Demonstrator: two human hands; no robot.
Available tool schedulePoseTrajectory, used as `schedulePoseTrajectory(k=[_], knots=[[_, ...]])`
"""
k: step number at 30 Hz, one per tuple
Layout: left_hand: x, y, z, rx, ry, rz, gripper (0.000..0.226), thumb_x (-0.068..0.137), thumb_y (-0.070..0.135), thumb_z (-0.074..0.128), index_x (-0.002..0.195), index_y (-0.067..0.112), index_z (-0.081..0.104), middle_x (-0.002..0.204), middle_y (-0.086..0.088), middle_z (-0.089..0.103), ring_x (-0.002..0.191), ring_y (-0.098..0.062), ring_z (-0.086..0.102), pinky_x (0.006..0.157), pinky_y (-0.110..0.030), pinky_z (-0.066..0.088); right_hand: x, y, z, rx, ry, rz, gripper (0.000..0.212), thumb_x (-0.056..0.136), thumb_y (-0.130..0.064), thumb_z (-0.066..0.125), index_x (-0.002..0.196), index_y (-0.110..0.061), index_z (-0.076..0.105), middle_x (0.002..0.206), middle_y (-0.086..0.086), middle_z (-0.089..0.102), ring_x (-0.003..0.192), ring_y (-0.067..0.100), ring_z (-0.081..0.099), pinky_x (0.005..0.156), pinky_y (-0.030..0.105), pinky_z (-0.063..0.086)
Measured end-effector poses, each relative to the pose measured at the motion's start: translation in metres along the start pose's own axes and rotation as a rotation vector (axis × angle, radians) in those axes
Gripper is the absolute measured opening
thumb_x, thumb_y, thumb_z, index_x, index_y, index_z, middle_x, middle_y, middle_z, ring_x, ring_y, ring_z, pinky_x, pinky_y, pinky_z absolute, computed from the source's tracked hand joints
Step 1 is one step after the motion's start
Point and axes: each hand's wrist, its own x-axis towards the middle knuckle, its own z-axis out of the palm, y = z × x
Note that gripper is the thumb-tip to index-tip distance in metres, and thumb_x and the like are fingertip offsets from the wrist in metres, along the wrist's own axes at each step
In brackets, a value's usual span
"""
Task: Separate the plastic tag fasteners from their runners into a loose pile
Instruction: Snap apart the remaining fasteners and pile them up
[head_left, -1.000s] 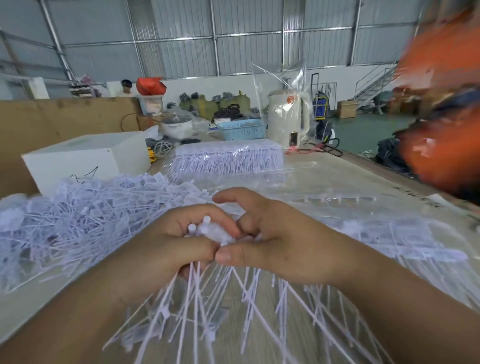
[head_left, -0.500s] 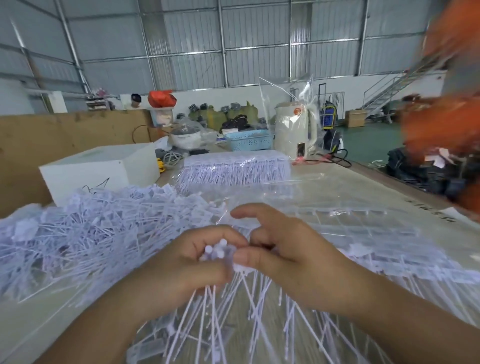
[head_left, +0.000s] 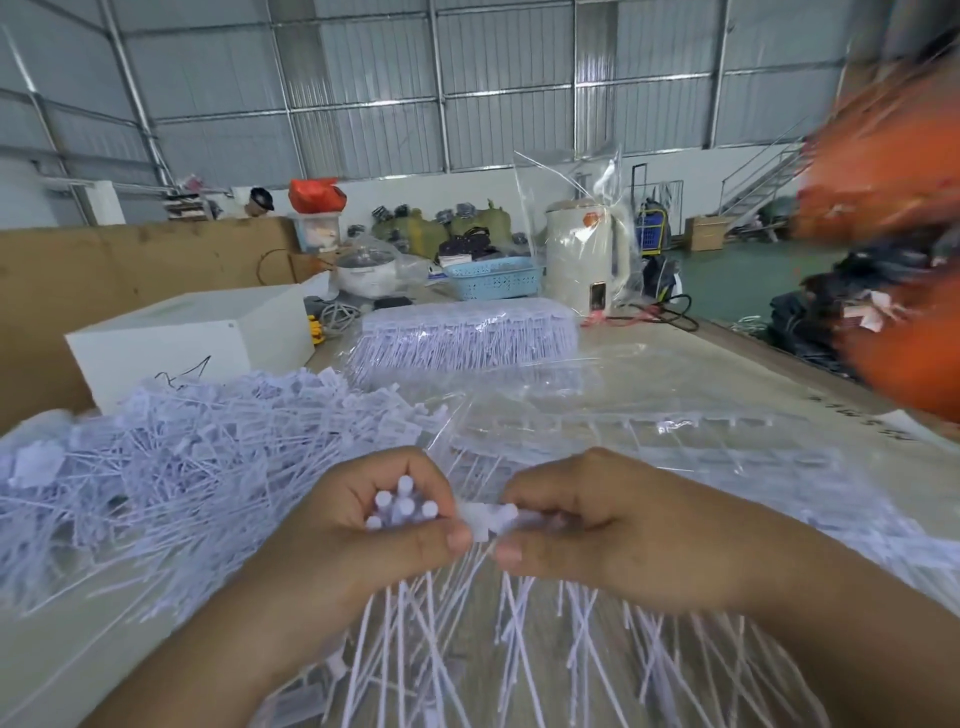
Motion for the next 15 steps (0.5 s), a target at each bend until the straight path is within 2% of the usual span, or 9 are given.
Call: schedulePoseTrajectory(k=[2, 5, 7, 10, 11, 12, 13, 15], knots=[[-0.001, -0.001, 0.001, 0.05, -0.044, -0.031, 0.028, 0.048, 0.033, 0.085, 0.06, 0.019, 0.063, 0.059, 0.001, 0.05, 0.057, -0.011, 0.045, 0.052, -0.017, 0.036, 0.0, 0.001, -0.004, -0.062, -0.005, 0.021, 0.034, 0.093, -0.037, 0.063, 0.071, -0.013, 0.054, 0.058, -0.009, 0.04, 0.051, 0.005, 0.037, 0.051, 0.021, 0.03], [0.002, -0.004, 0.008, 0.08, 0.124, -0.009, 0.031, 0.043, 0.032, 0.087, 0.057, 0.021, 0.061, 0.056, 0.005, 0.051, 0.055, -0.012, 0.045, 0.053, -0.02, 0.035, 0.003, 0.001, 0.002, -0.087, 0.118, 0.009, 0.035, 0.094, -0.035, 0.062, 0.069, -0.014, 0.052, 0.056, -0.008, 0.039, 0.051, 0.006, 0.036, 0.051, 0.028, 0.03], [0.003, -0.003, 0.015, 0.093, 0.29, 0.051, 0.036, 0.045, 0.025, 0.093, 0.056, 0.022, 0.059, 0.053, 0.009, 0.049, 0.051, -0.008, 0.044, 0.05, -0.018, 0.035, 0.007, -0.001, 0.01, -0.094, 0.281, -0.008, 0.038, 0.095, -0.04, 0.058, 0.07, -0.013, 0.049, 0.054, -0.009, 0.038, 0.049, 0.006, 0.034, 0.05, 0.028, 0.03], [0.002, 0.0, 0.023, 0.11, 0.511, 0.127, 0.033, 0.058, 0.025, 0.089, 0.058, 0.02, 0.056, 0.047, 0.011, 0.045, 0.042, -0.004, 0.041, 0.043, -0.011, 0.035, 0.008, -0.002, 0.005, 0.145, 0.656, 0.025, 0.048, 0.089, -0.054, 0.05, 0.07, -0.01, 0.045, 0.052, -0.01, 0.036, 0.046, 0.006, 0.034, 0.047, 0.021, 0.033], [0.001, 0.002, 0.025, 0.095, 0.541, 0.13, 0.031, 0.058, 0.028, 0.087, 0.06, 0.02, 0.057, 0.046, 0.011, 0.047, 0.041, -0.004, 0.042, 0.042, -0.011, 0.035, 0.007, -0.002, -0.001, 0.19, 0.711, 0.008, 0.05, 0.087, -0.055, 0.049, 0.07, -0.009, 0.044, 0.053, -0.009, 0.035, 0.047, 0.007, 0.035, 0.046, 0.021, 0.033], [0.001, 0.003, 0.025, 0.075, 0.541, 0.128, 0.031, 0.055, 0.033, 0.087, 0.061, 0.02, 0.059, 0.047, 0.011, 0.049, 0.041, -0.003, 0.043, 0.042, -0.011, 0.036, 0.005, 0.0, -0.006, 0.205, 0.69, -0.015, 0.049, 0.088, -0.055, 0.05, 0.07, -0.01, 0.043, 0.055, -0.008, 0.036, 0.048, 0.009, 0.036, 0.046, 0.022, 0.034], [0.002, 0.003, 0.025, 0.052, 0.505, 0.123, 0.033, 0.05, 0.035, 0.089, 0.062, 0.022, 0.061, 0.05, 0.012, 0.053, 0.043, -0.002, 0.046, 0.043, -0.01, 0.037, 0.002, 0.001, -0.006, 0.214, 0.6, -0.039, 0.046, 0.09, -0.054, 0.053, 0.072, -0.012, 0.046, 0.056, -0.007, 0.037, 0.05, 0.01, 0.037, 0.047, 0.026, 0.034], [0.002, 0.003, 0.024, -0.015, 0.36, 0.106, 0.03, 0.051, 0.033, 0.091, 0.072, 0.028, 0.069, 0.064, 0.011, 0.066, 0.056, -0.003, 0.059, 0.052, -0.009, 0.044, 0.001, 0.003, 0.001, 0.246, 0.336, -0.093, 0.027, 0.089, -0.047, 0.059, 0.086, -0.021, 0.056, 0.057, -0.009, 0.04, 0.05, 0.012, 0.035, 0.047, 0.031, 0.029]])
